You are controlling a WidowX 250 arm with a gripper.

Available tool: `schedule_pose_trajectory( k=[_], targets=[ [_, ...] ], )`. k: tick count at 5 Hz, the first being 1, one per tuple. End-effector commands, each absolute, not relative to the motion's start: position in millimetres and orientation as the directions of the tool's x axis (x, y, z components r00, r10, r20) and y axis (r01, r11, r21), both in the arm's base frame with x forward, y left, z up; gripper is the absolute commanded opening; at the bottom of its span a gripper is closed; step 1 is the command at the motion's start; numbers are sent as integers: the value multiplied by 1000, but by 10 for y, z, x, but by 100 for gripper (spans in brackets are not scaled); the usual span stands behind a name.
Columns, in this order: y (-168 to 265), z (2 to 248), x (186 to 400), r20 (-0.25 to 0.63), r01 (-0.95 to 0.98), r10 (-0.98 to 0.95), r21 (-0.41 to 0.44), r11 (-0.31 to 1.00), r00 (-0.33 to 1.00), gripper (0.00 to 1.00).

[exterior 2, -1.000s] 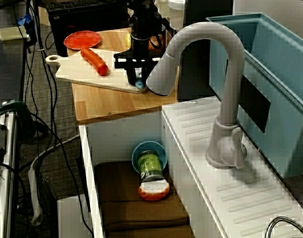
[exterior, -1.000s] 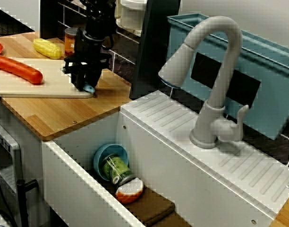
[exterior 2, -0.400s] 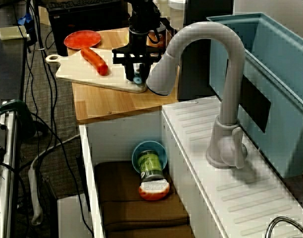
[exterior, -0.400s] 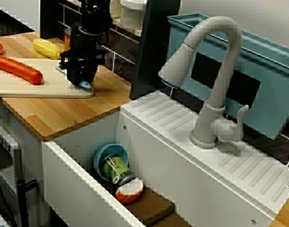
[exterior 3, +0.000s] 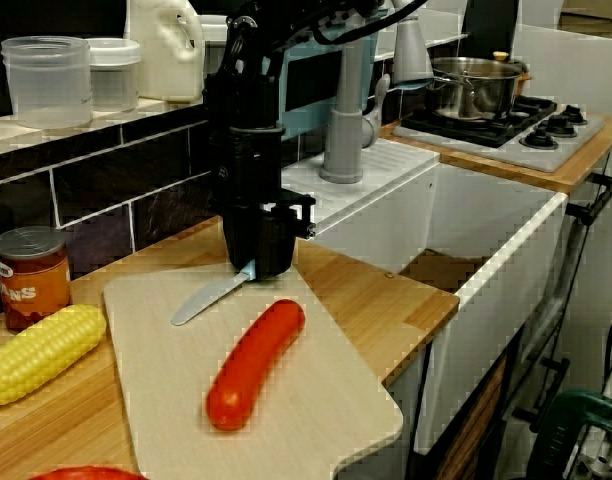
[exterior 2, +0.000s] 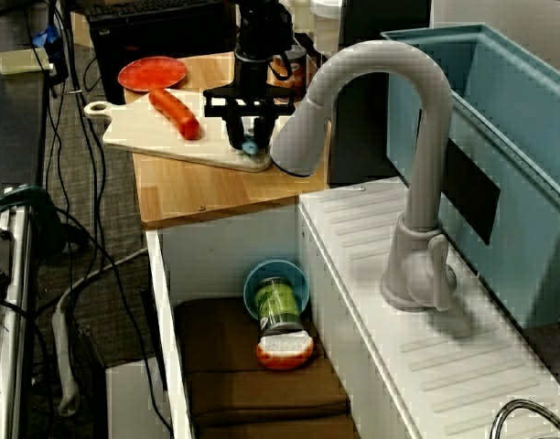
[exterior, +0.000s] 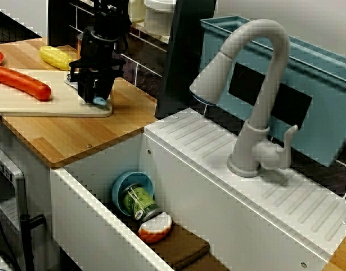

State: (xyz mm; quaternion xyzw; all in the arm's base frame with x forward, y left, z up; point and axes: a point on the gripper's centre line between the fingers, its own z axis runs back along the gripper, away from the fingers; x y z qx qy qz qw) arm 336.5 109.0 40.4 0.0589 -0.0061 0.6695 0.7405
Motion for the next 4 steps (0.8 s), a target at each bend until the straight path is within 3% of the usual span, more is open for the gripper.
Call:
schedule_pose_trajectory(
  k=[1, 4],
  targets=[
    [1135, 906, 3307, 110, -994, 989, -32, 103, 99, 0],
    [1202, 997, 3180, 92, -993, 990, -39, 112, 108, 0]
  ],
)
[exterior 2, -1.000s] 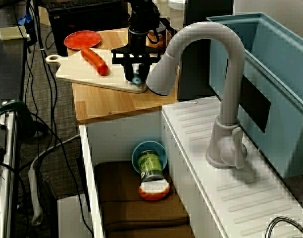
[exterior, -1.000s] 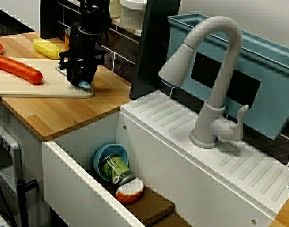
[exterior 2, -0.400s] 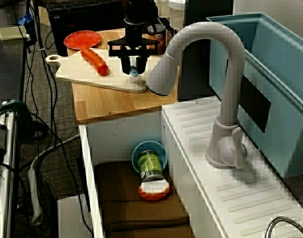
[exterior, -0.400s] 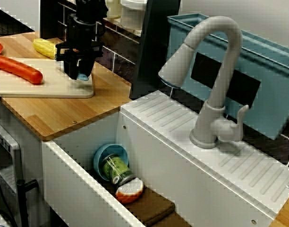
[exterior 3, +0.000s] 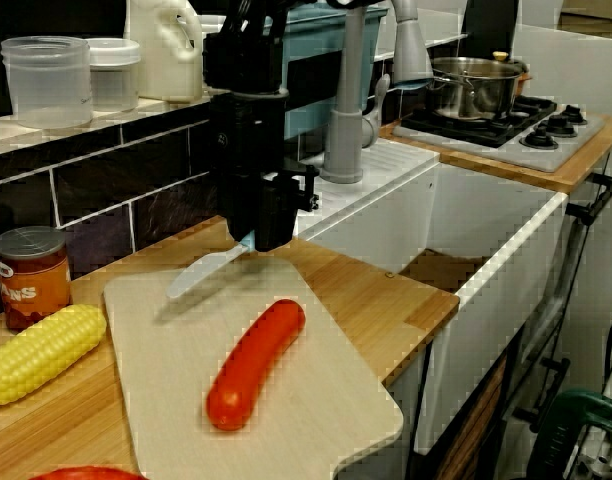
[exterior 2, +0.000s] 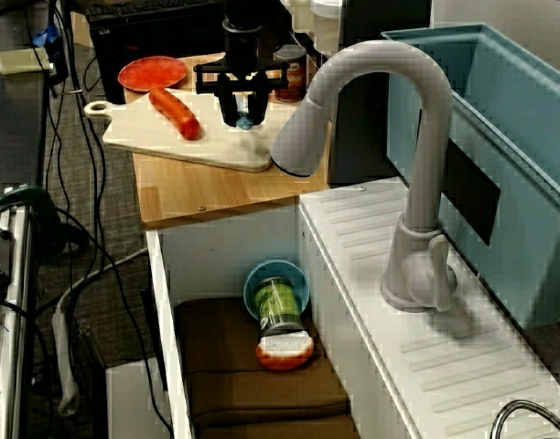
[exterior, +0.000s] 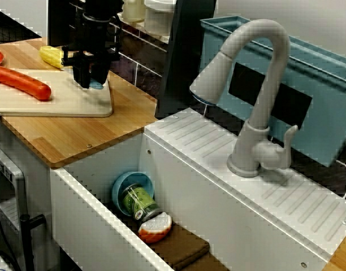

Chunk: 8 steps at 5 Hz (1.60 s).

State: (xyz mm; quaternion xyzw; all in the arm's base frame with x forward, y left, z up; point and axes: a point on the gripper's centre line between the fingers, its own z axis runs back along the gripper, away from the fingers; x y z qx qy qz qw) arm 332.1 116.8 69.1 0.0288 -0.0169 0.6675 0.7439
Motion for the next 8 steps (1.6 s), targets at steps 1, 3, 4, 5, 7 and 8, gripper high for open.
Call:
schedule_pose_trajectory(
  k=[1, 3, 4, 5, 7, 8],
  targets=[
    [1223, 1033, 3145, 92, -992, 989, -35, 117, 114, 0],
    [1262, 1039, 3084, 103, -990, 986, -42, 135, 130, 0],
    [1266, 1045, 3047, 107, -989, 985, -51, 139, 133, 0],
    [1287, 1067, 2985, 106, -989, 987, -64, 130, 123, 0],
    [1288, 1039, 2849, 118, -987, 986, -91, 130, 119, 0],
    [1301, 1044, 2838, 117, -987, 987, -100, 126, 114, 0]
  ],
)
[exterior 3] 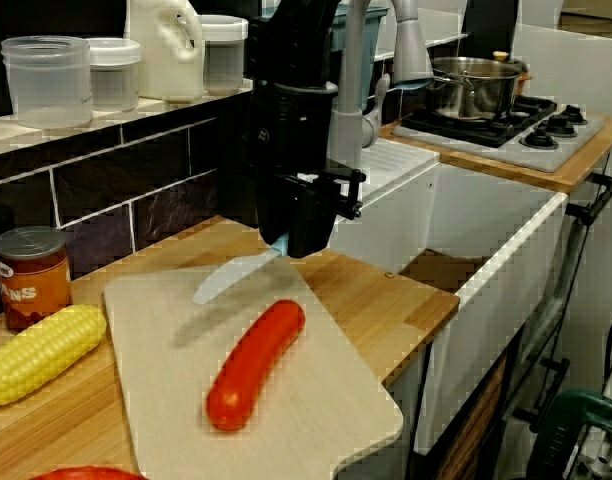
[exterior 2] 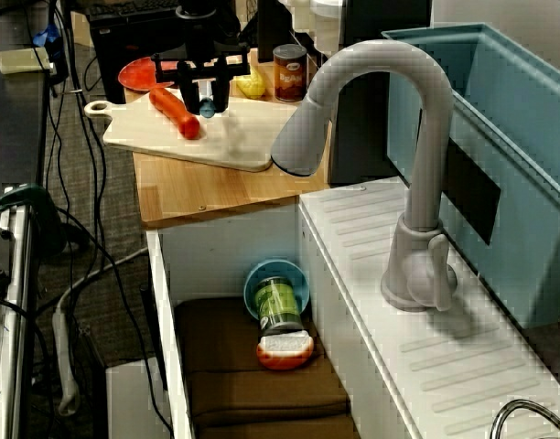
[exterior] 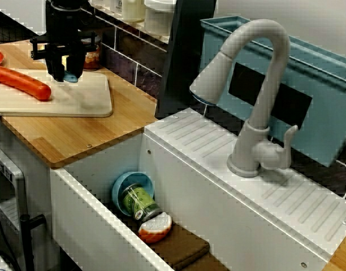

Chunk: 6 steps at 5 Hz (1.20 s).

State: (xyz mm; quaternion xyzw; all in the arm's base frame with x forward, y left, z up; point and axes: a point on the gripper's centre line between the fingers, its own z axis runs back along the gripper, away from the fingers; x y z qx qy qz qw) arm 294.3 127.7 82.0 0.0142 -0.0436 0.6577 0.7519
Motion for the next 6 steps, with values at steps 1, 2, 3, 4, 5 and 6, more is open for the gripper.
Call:
schedule_pose_trajectory(
  k=[1, 2, 3, 4, 5, 6],
  targets=[
    [1321, 1056, 2798, 116, -986, 987, -104, 127, 115, 0],
    [1353, 1072, 2728, 115, -985, 986, -109, 135, 122, 0],
    [1394, 1087, 2673, 114, -984, 985, -111, 140, 128, 0],
    [1430, 1077, 2649, 116, -984, 985, -110, 140, 128, 0],
    [1450, 1040, 2595, 128, -984, 983, -109, 143, 129, 0],
    [1455, 1007, 2557, 136, -983, 982, -112, 146, 130, 0]
  ],
)
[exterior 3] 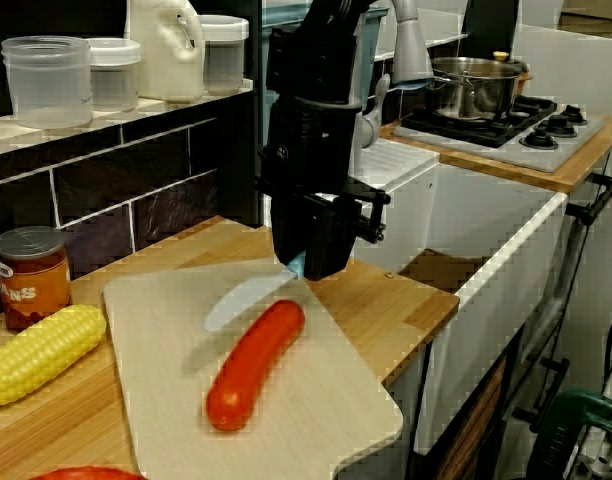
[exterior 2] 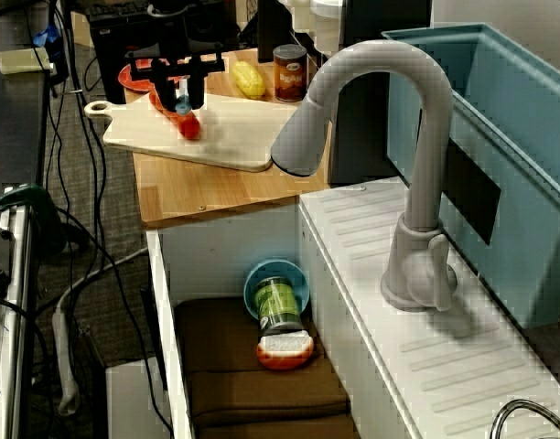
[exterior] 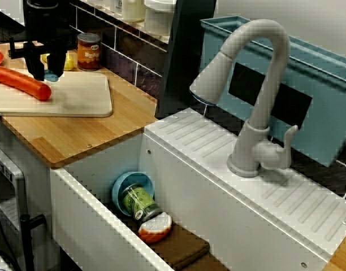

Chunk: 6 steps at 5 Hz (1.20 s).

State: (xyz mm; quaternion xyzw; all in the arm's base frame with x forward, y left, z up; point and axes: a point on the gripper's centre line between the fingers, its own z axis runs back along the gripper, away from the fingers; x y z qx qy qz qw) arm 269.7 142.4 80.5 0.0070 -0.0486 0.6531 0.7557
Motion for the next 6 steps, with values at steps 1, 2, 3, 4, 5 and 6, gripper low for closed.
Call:
schedule_pose_trajectory(
  k=[1, 2, 3, 4, 5, 6],
  targets=[
    [1464, 1015, 2529, 137, -983, 982, -110, 148, 133, 0],
    [1475, 1016, 2516, 144, -984, 981, -100, 148, 133, 0],
    [1483, 992, 2492, 153, -984, 979, -99, 151, 135, 0],
    [1484, 987, 2456, 153, -983, 978, -101, 155, 139, 0],
    [1468, 942, 2422, 163, -982, 976, -98, 162, 145, 0],
    [1459, 915, 2407, 170, -981, 974, -98, 165, 147, 0]
  ],
)
